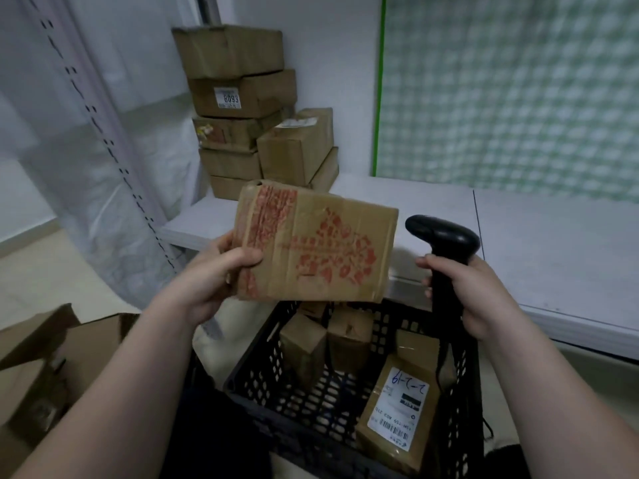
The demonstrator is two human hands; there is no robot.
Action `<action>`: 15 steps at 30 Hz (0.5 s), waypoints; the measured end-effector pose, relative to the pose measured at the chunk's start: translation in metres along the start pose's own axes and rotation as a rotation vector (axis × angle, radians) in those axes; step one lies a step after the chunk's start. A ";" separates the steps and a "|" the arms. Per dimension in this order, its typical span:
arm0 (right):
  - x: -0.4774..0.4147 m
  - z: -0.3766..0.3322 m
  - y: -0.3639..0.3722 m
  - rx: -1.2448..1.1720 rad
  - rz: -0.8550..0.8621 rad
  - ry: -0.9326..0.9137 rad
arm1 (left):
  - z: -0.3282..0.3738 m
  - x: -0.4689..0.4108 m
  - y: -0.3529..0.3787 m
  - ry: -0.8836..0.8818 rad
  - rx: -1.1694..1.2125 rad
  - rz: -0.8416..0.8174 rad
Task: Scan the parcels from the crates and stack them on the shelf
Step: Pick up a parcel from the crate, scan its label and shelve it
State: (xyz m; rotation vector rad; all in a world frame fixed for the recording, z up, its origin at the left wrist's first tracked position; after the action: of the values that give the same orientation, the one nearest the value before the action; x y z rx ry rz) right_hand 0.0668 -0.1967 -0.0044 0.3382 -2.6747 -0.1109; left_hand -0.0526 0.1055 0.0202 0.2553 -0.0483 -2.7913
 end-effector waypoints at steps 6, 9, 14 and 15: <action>-0.009 -0.007 0.004 -0.104 0.006 -0.042 | -0.019 -0.018 0.025 0.124 0.064 0.165; -0.014 -0.014 0.004 -0.199 0.004 -0.058 | -0.022 -0.024 0.036 0.210 -0.073 0.257; -0.020 -0.022 0.004 -0.283 -0.019 -0.060 | -0.024 -0.029 0.063 0.453 -0.655 0.250; -0.021 -0.022 0.005 -0.289 -0.028 -0.059 | -0.027 -0.031 0.068 0.500 -0.708 0.212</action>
State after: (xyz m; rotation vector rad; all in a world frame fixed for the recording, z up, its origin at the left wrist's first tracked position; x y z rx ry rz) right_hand 0.0939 -0.1874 0.0075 0.2826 -2.6617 -0.5169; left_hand 0.0035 0.0516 0.0034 0.6921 0.9408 -2.2771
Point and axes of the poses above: each hand's wrist, its own x-axis away from the middle knuckle, its own y-axis out of the palm, z = x × y, the point moved 2 cm from there along -x, towards the middle knuckle, and after that the axes turned 15 degrees about y, right-handed, at the moved point
